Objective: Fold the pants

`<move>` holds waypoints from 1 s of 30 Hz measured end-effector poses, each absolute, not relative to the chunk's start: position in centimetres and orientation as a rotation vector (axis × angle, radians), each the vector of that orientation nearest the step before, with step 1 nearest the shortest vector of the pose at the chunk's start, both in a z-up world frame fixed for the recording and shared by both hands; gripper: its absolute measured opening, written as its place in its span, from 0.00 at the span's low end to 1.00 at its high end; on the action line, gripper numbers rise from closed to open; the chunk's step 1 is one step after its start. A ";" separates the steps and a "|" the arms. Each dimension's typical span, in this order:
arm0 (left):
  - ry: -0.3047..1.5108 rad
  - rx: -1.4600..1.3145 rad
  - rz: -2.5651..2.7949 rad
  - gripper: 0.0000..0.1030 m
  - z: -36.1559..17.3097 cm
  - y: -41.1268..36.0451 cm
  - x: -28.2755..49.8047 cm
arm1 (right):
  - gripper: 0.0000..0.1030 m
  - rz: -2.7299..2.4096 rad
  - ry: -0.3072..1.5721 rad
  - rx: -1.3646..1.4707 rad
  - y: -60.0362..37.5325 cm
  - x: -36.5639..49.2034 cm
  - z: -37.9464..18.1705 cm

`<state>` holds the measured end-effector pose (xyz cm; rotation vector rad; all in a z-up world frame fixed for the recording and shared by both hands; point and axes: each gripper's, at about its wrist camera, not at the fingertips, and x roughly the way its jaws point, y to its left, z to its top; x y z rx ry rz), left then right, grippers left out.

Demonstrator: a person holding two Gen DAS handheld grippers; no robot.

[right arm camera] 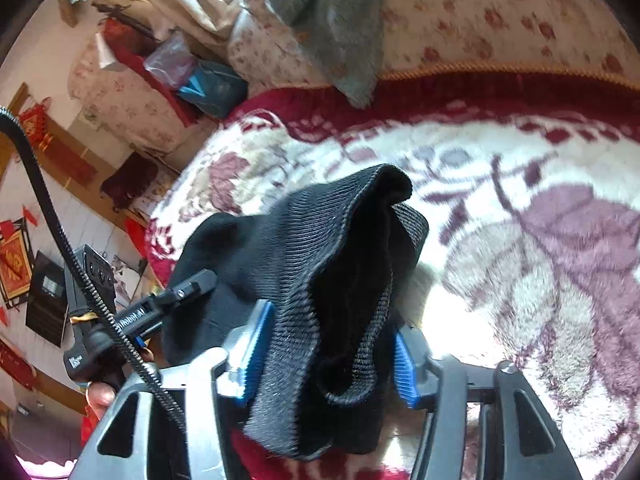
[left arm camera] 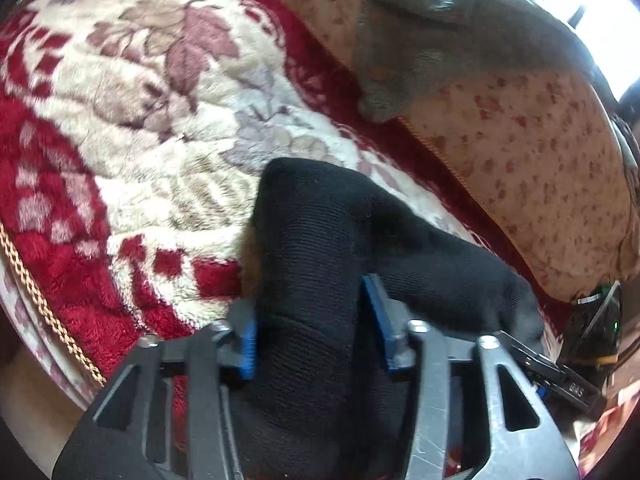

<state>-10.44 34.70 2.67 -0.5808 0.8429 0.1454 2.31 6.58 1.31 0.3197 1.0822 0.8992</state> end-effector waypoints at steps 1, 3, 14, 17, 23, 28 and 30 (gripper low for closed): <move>0.843 -0.588 0.151 0.58 2.6 34.8 -10.5 | 0.60 0.906 1.085 0.347 6.3 2.5 1.1; 0.852 -0.601 0.169 0.67 2.4 35.1 -10.5 | 0.60 0.905 1.090 0.356 6.2 2.5 1.2; 0.858 -0.576 0.225 0.70 4.3 34.8 -11.6 | 0.60 0.883 1.047 0.340 4.0 0.9 4.2; 0.837 -0.558 0.221 0.70 5.5 34.2 -12.3 | 0.60 0.887 1.016 0.328 3.8 0.4 5.5; 0.813 -0.491 0.242 0.70 7.2 32.1 -13.2 | 0.60 0.903 0.966 0.281 4.5 -1.1 7.6; 0.798 -0.427 0.248 0.70 8.2 29.9 -13.9 | 0.60 0.895 0.936 0.207 5.3 -2.4 8.5; 0.790 -0.400 0.252 0.70 8.4 29.0 -14.1 | 0.61 0.887 0.928 0.166 5.6 -3.1 8.7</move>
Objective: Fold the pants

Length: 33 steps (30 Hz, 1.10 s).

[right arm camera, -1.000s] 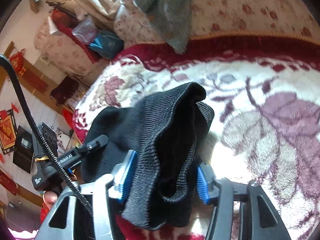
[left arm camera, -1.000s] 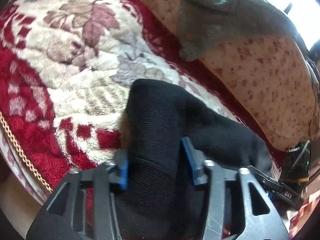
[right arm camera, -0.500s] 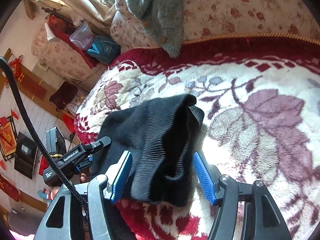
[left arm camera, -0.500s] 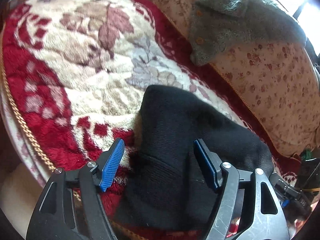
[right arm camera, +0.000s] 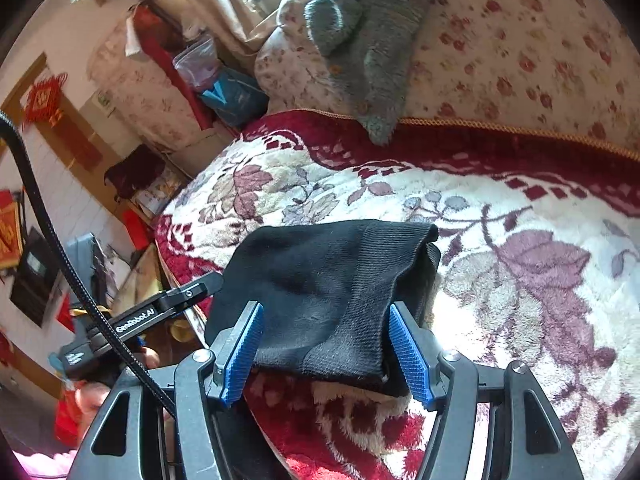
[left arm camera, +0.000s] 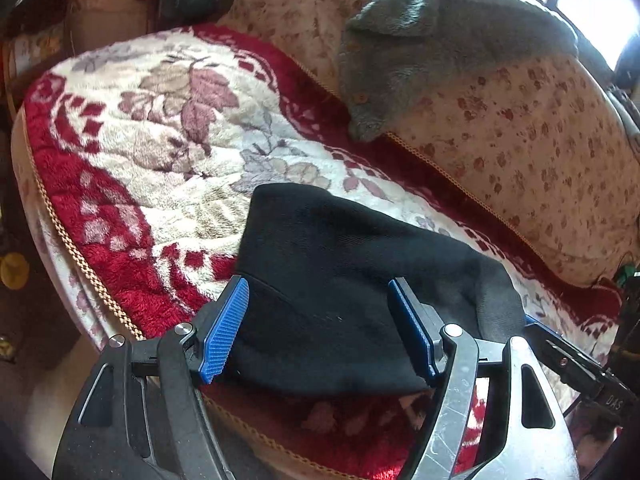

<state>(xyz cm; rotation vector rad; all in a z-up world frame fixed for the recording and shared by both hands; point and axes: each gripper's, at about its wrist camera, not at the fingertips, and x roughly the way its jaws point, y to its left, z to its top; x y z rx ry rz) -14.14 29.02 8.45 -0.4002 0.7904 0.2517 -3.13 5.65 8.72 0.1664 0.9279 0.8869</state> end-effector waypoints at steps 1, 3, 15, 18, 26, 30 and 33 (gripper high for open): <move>0.785 -0.387 0.255 0.70 8.6 28.6 -14.3 | 0.61 0.884 0.927 0.156 5.8 -3.3 8.8; 0.778 -0.368 0.258 0.70 8.8 27.9 -14.6 | 0.61 0.876 0.921 0.137 5.9 -3.8 8.9; 0.739 -0.286 0.313 0.70 9.5 25.3 -16.1 | 0.61 0.838 0.888 0.140 5.2 -5.0 9.5; 0.737 -0.269 0.329 0.70 9.6 25.0 -16.4 | 0.61 0.834 0.873 0.130 5.3 -5.3 9.7; 0.743 -0.274 0.346 0.70 9.6 24.7 -17.2 | 0.61 0.832 0.854 0.118 5.2 -6.3 9.9; 0.737 -0.268 0.353 0.70 9.8 24.5 -17.4 | 0.61 0.836 0.850 0.117 5.3 -6.4 10.2; 0.733 -0.267 0.356 0.70 9.9 24.5 -17.5 | 0.61 0.840 0.846 0.111 5.6 -6.5 10.4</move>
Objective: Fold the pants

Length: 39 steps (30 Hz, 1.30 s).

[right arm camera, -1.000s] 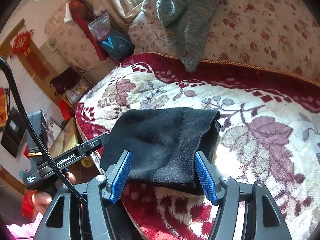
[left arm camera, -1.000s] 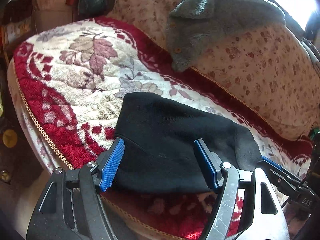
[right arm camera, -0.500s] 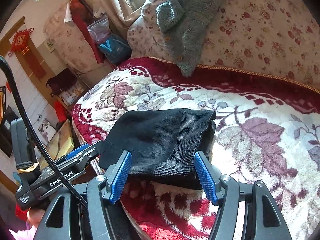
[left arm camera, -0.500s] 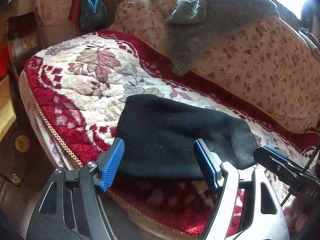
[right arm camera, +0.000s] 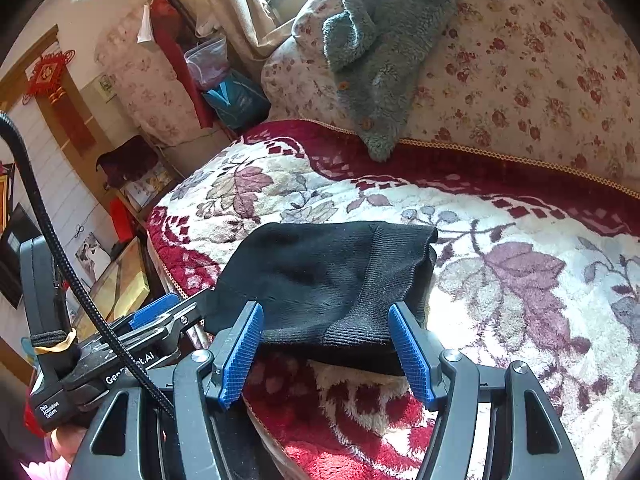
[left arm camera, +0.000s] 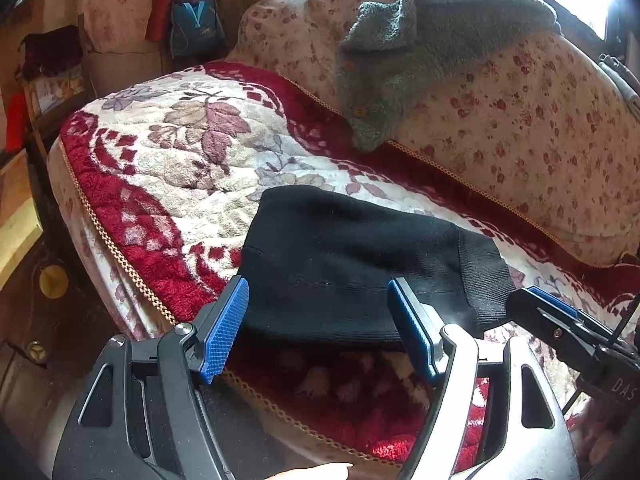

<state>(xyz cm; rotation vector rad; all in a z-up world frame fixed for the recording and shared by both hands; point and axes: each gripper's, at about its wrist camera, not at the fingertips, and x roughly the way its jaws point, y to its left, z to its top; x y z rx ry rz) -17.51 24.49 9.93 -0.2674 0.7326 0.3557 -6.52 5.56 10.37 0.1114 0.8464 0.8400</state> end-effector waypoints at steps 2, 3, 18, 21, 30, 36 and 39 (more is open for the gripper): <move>0.730 -0.263 0.361 0.70 10.0 24.5 -17.6 | 0.61 0.845 0.847 0.100 6.0 -6.6 10.3; 0.729 -0.262 0.363 0.70 10.0 24.6 -17.6 | 0.61 0.846 0.848 0.091 6.2 -6.6 10.3; 0.728 -0.265 0.387 0.70 9.8 25.2 -17.6 | 0.62 0.856 0.865 0.071 7.4 -6.1 9.9; 0.728 -0.263 0.387 0.70 9.8 25.2 -17.6 | 0.62 0.856 0.863 0.069 7.4 -6.1 9.9; 0.726 -0.266 0.390 0.70 9.7 25.3 -17.6 | 0.62 0.861 0.868 0.063 7.9 -5.8 10.0; 0.730 -0.267 0.391 0.70 9.5 25.8 -17.4 | 0.62 0.865 0.871 0.058 8.2 -5.8 9.9; 0.730 -0.271 0.393 0.70 9.4 26.1 -17.4 | 0.62 0.868 0.874 0.056 8.5 -5.8 9.8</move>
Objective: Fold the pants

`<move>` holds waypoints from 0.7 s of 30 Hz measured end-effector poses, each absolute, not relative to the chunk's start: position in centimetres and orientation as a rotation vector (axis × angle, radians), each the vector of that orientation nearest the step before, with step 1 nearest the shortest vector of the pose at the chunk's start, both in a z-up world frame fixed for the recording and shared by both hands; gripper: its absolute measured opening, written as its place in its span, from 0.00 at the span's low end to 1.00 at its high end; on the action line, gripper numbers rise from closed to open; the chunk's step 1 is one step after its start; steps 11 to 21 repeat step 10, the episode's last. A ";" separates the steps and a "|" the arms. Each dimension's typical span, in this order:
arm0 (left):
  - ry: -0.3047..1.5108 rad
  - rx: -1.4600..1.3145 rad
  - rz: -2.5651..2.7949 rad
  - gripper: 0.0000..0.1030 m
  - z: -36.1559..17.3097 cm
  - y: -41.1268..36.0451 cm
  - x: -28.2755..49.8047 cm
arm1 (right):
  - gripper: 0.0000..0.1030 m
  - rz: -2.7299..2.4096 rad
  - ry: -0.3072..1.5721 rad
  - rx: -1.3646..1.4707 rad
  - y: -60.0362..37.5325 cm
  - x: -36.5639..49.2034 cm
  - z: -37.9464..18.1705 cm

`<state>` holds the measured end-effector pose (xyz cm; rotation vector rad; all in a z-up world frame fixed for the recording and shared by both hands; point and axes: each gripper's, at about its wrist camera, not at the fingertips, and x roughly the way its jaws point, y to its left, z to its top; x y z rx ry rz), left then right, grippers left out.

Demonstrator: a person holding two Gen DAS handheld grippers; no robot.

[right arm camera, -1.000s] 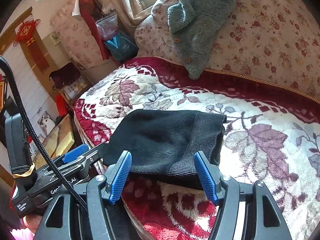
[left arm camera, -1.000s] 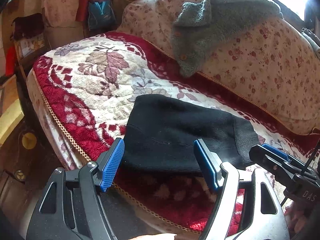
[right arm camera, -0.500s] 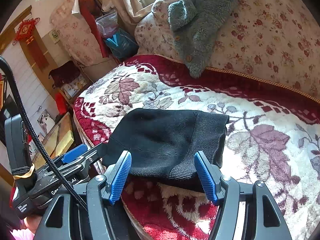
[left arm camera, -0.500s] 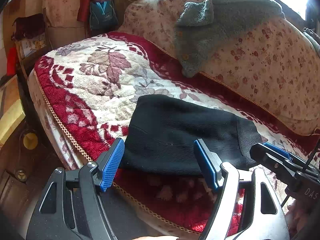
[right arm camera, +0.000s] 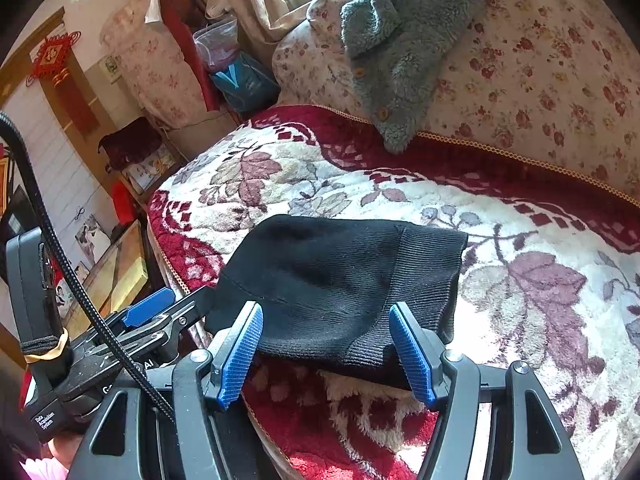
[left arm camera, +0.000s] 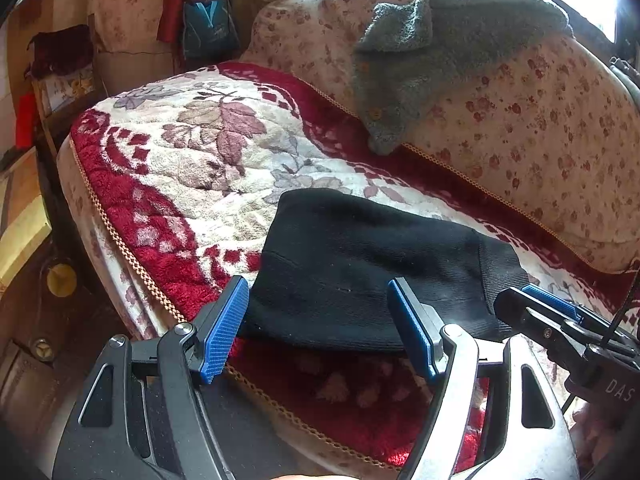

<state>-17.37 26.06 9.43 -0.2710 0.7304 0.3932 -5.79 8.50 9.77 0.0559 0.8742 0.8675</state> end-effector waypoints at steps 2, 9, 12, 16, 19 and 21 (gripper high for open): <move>0.729 -0.276 0.394 0.70 9.4 26.1 -17.4 | 0.62 0.869 0.877 0.056 8.6 -5.8 9.7; 0.701 -0.248 0.402 0.70 9.6 25.4 -17.5 | 0.62 0.873 0.886 0.062 8.5 -5.7 9.3; 0.702 -0.240 0.393 0.70 9.7 25.0 -17.4 | 0.62 0.873 0.887 0.066 8.3 -5.6 9.3; 0.702 -0.240 0.393 0.70 9.7 25.0 -17.4 | 0.62 0.873 0.887 0.066 8.3 -5.6 9.3; 0.702 -0.240 0.393 0.70 9.7 25.0 -17.4 | 0.62 0.873 0.887 0.066 8.3 -5.6 9.3; 0.702 -0.240 0.393 0.70 9.7 25.0 -17.4 | 0.62 0.873 0.887 0.066 8.3 -5.6 9.3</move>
